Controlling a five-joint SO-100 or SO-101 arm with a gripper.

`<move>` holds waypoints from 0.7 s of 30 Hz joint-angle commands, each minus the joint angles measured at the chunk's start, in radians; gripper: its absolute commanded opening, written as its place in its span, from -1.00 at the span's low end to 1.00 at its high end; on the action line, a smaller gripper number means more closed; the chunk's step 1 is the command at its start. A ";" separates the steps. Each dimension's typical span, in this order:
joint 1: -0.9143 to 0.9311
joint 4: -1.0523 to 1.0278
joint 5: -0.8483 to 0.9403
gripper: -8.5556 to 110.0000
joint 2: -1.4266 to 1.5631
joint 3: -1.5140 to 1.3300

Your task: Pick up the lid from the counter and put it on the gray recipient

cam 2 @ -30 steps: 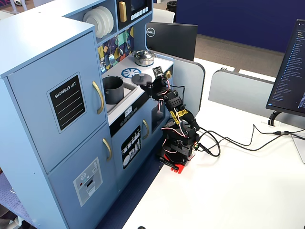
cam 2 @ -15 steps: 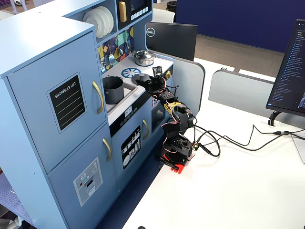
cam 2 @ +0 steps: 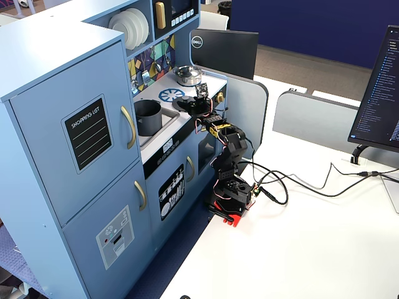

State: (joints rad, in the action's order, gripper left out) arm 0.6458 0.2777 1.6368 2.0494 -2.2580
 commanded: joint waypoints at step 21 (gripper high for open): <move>-0.020 0.106 -0.025 -0.77 -0.259 0.210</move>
State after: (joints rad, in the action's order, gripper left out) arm 0.6443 0.3497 1.6199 1.7948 -2.1031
